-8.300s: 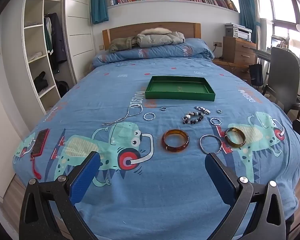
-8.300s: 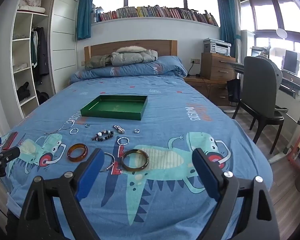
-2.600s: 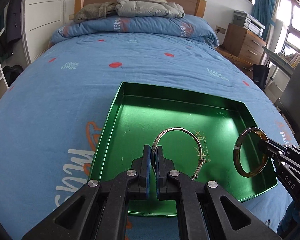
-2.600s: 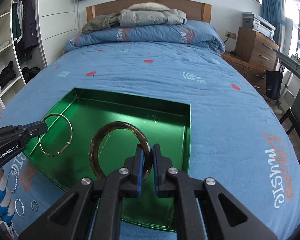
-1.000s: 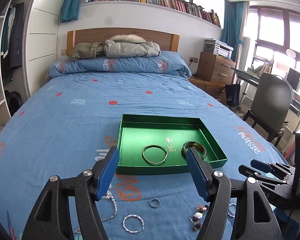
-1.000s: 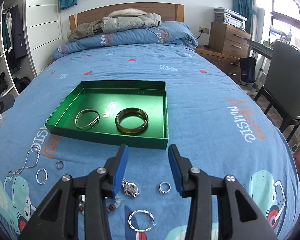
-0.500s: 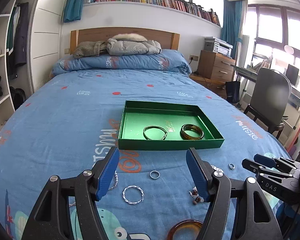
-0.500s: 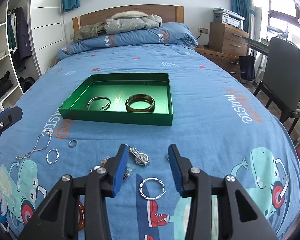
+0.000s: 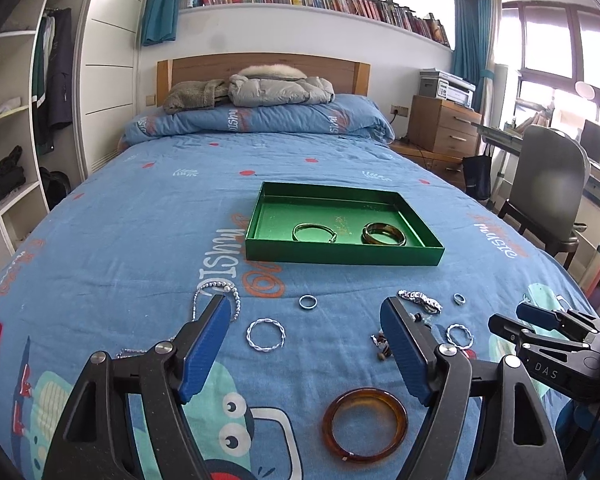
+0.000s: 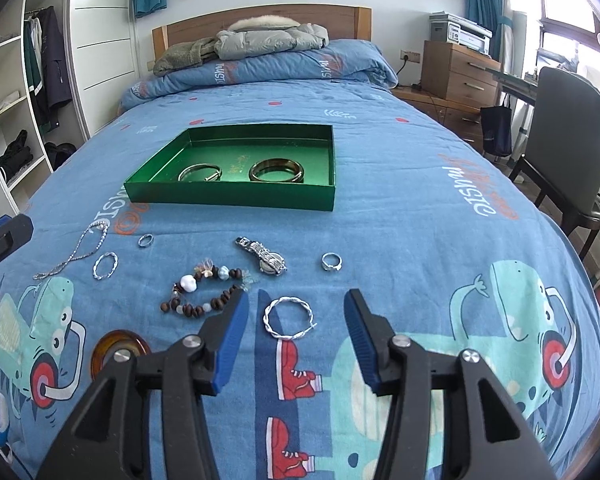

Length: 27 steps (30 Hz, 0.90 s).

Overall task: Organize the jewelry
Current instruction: 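Withdraw both tools from the tray back over the remaining jewelry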

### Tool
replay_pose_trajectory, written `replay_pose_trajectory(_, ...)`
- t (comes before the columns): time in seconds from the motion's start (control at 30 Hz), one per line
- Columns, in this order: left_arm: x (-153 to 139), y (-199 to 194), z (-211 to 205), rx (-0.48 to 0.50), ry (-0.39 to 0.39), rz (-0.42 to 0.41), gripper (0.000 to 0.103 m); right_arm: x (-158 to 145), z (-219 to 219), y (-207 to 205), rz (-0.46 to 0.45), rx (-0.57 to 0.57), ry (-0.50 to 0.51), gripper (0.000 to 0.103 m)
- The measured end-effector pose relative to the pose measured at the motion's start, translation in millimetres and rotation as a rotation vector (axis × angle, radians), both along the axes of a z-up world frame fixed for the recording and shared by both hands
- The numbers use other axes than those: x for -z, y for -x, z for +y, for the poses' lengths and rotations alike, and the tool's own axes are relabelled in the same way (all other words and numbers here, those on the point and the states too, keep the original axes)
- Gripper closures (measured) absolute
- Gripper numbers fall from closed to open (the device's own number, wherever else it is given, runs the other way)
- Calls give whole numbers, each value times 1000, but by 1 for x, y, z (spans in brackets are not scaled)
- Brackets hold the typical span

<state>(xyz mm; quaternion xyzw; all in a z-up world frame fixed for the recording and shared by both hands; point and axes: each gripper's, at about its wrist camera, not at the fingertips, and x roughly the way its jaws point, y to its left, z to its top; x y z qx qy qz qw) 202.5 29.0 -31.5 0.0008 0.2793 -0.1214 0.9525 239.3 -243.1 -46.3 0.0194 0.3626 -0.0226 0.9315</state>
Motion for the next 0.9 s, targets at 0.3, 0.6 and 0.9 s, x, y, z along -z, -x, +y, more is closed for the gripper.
replay_pose_trajectory(0.3, -5, 37, -4, -40, -53, 6, 27, -8, -10, 29, -42, -29, -37, 55)
replay_pose_trajectory(0.6, -14, 74, 5, -97, -56, -24, 27, -23, -21, 54, -82, -73, -25, 55)
replay_pose_trajectory(0.9, -10, 92, 44, -162, -24, 38, 27, -33, -36, 78, -127, -103, -46, 55)
